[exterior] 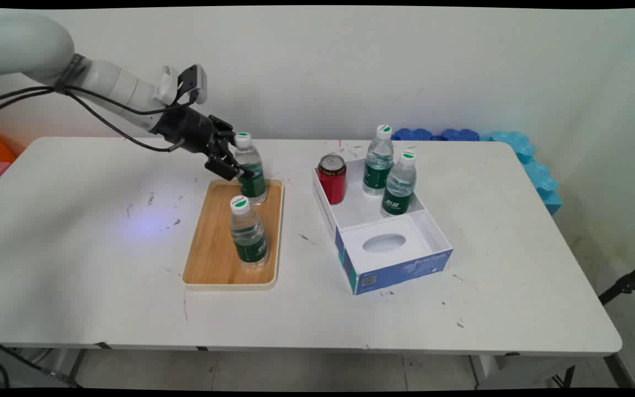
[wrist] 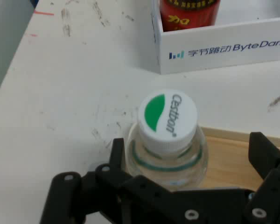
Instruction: Pick up the green bottle from the white box
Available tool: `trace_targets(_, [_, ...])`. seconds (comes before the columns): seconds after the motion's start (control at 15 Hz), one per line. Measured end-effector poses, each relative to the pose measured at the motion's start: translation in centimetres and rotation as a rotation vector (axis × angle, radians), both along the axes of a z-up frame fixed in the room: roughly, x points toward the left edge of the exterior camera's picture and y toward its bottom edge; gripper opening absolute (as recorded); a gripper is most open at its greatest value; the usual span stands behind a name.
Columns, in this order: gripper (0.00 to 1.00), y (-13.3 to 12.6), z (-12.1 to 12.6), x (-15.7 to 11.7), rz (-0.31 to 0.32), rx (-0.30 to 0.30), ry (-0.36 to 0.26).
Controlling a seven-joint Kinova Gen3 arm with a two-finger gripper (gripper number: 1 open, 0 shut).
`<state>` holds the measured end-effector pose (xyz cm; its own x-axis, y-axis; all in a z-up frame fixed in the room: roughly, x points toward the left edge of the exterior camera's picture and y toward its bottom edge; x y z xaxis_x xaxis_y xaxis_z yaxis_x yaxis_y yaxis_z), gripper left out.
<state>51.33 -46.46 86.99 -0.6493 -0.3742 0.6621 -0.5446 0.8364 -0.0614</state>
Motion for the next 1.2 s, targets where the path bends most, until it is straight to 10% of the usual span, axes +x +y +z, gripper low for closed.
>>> trace_targets(0.67, [1.0, 0.7, 8.6, -0.4, 0.007, -0.104, 0.045])
trace_targets(1.2, [1.0, 3.7, 16.8, -7.0, 0.106, -0.11, 0.117])
